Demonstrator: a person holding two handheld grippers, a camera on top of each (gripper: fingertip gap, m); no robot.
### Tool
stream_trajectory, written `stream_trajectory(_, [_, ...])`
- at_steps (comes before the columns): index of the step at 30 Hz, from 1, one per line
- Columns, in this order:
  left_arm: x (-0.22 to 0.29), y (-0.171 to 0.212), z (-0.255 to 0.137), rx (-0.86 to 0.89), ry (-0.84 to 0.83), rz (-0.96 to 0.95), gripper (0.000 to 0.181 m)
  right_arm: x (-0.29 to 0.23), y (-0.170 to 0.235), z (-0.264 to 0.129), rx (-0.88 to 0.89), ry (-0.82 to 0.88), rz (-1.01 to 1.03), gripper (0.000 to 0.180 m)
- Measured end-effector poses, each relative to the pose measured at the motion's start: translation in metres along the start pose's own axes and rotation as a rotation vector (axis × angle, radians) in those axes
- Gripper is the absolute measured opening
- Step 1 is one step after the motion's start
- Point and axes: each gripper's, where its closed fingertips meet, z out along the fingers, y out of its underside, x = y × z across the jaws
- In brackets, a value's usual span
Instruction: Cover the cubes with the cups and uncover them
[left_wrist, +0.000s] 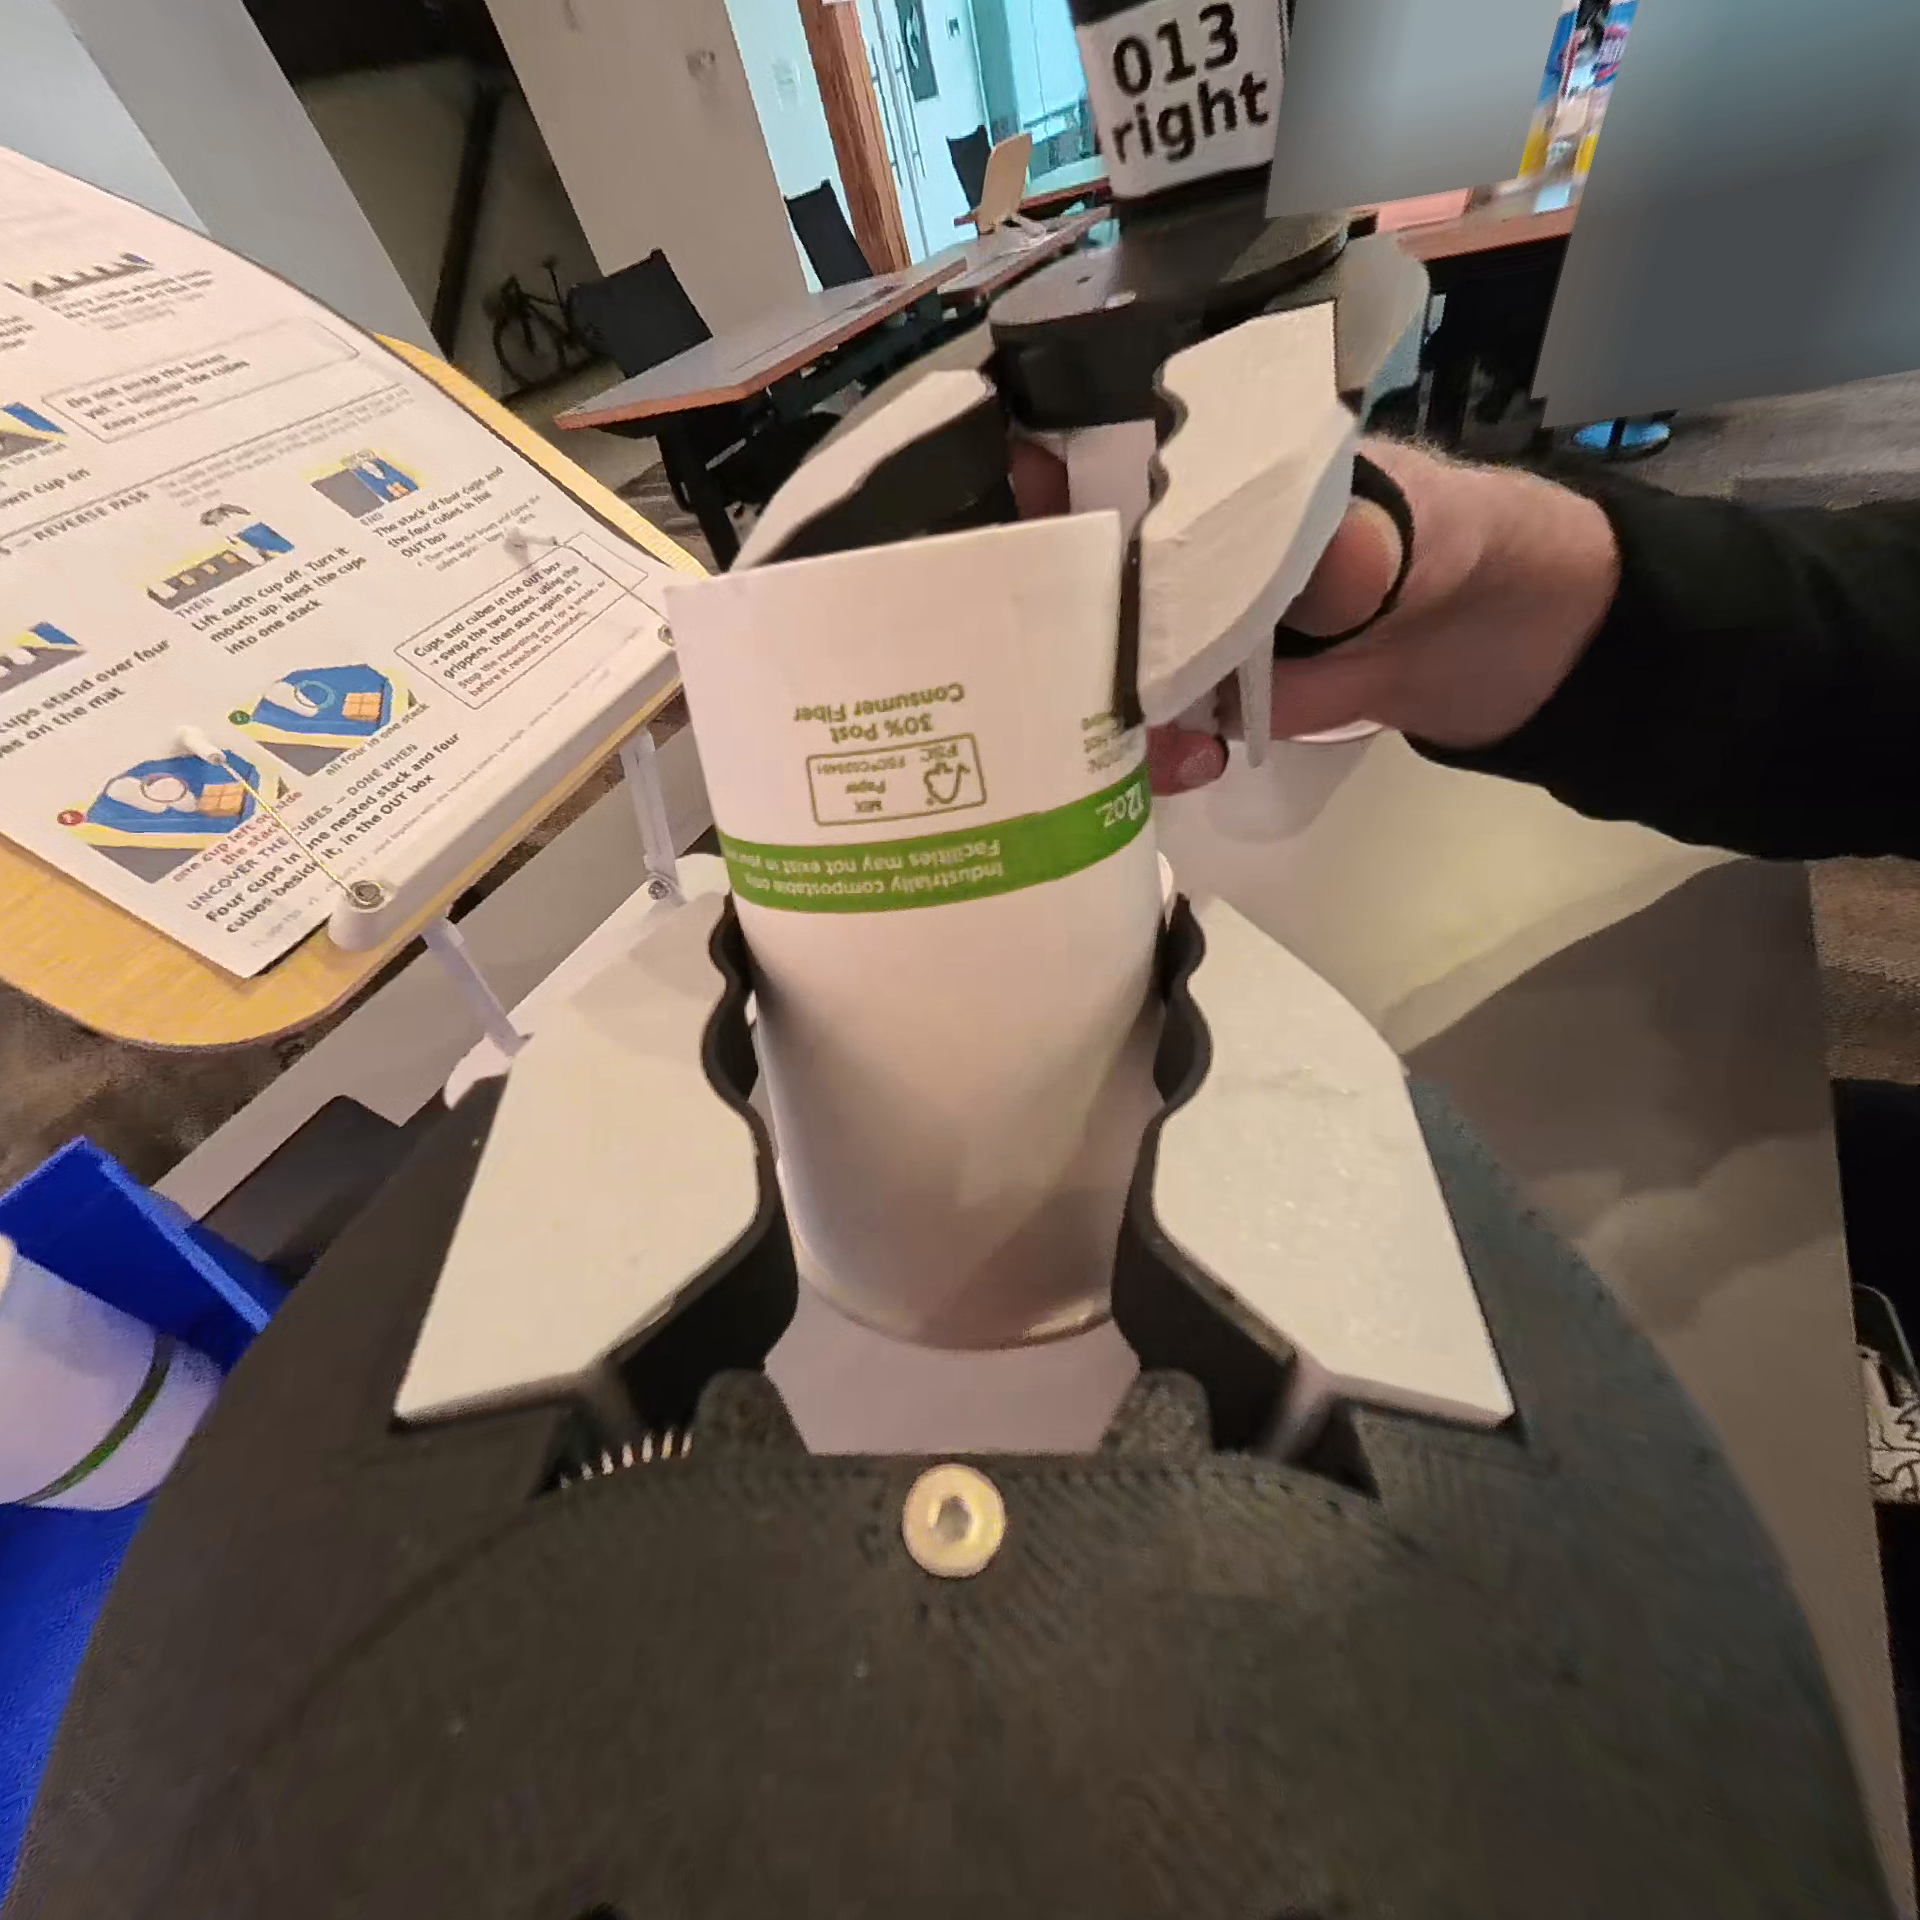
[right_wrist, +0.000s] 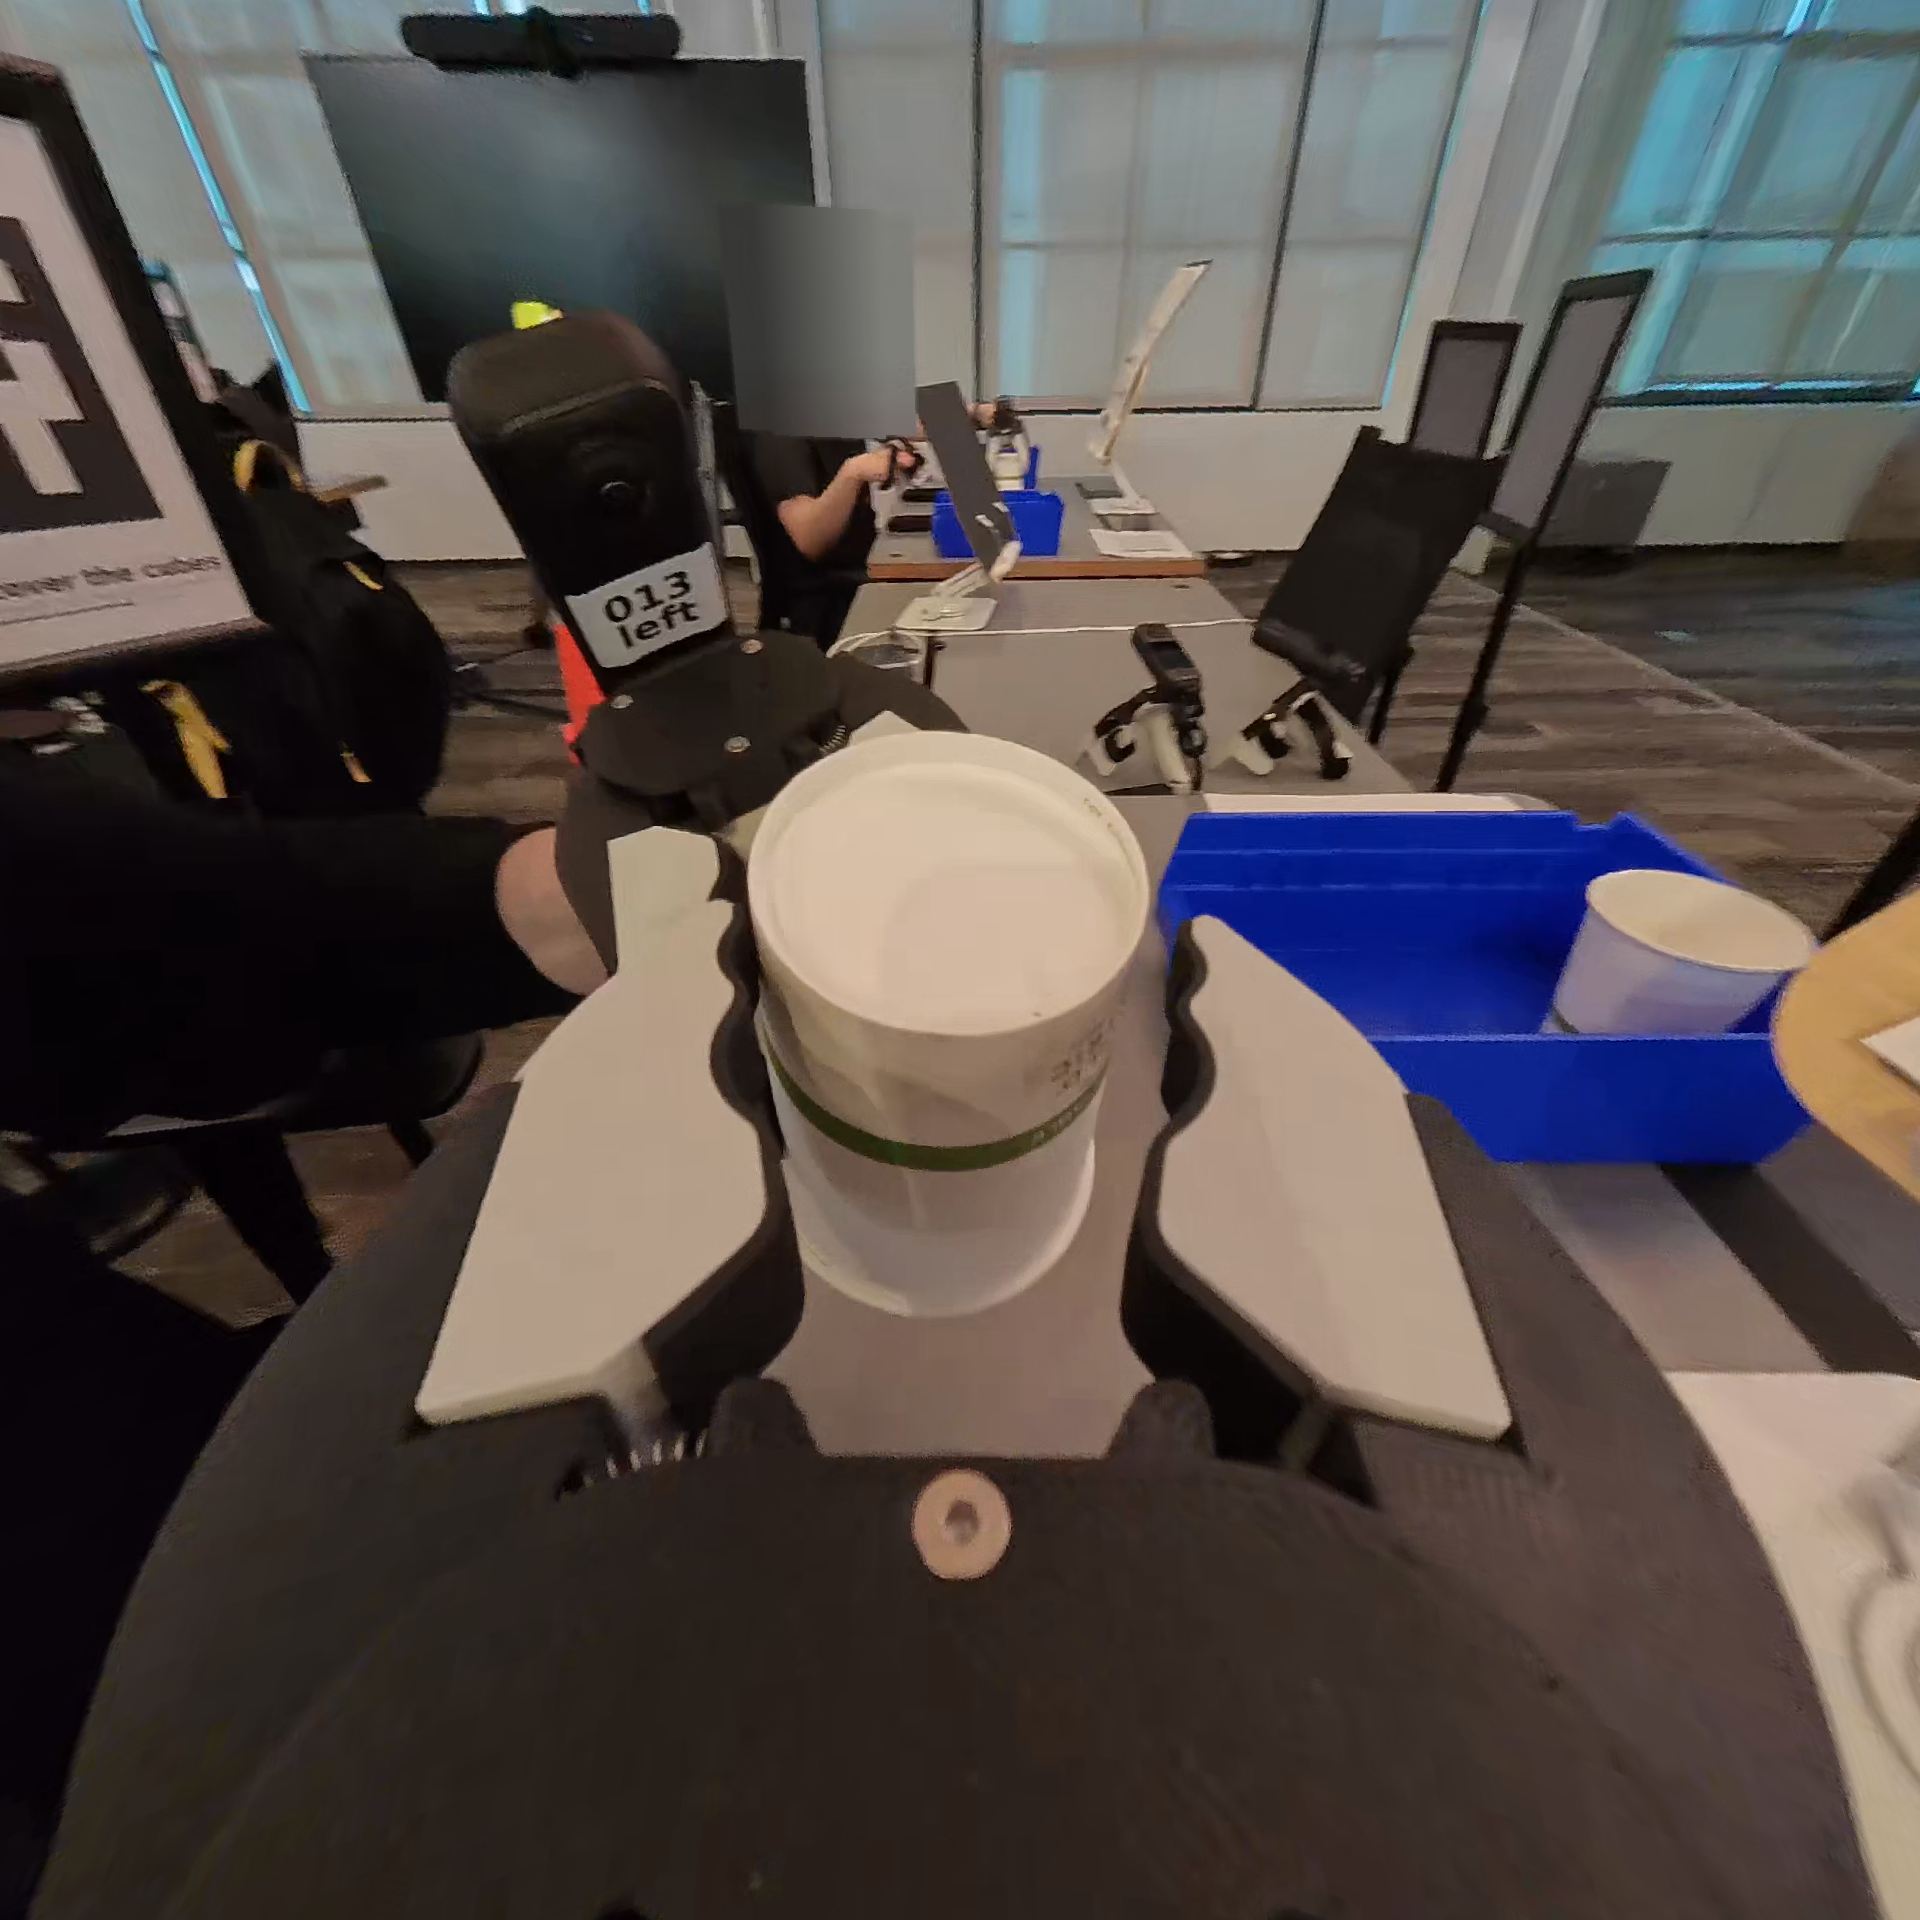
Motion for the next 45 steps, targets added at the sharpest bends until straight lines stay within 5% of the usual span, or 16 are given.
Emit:
stream_trajectory(9, [-0.008, 0.032, -0.024, -0.026, 0.062, -0.103, 0.08, 0.0, 0.021, 0.041, -0.002, -0.006, 0.045, 0.073])
stream_trajectory(14, [-0.036, 0.049, -0.064, -0.024, -0.046, -0.131, 0.086, 0.005, 0.031, 0.056, 0.019, 0.023, 0.049, 0.073])
stream_trajectory(18, [-0.054, 0.049, -0.098, 0.048, -0.125, -0.093, 0.005, 0.004, 0.046, 0.068, -0.003, 0.012, 0.056, 0.073])
stream_trajectory(19, [-0.059, 0.049, -0.103, 0.055, -0.149, -0.089, 0.0, 0.004, 0.049, 0.071, -0.005, 0.018, 0.049, 0.073])
stream_trajectory(45, [-0.084, 0.061, -0.118, 0.008, -0.248, -0.068, 0.0, 0.02, 0.163, 0.156, -0.198, 0.065, -0.028, 0.073])
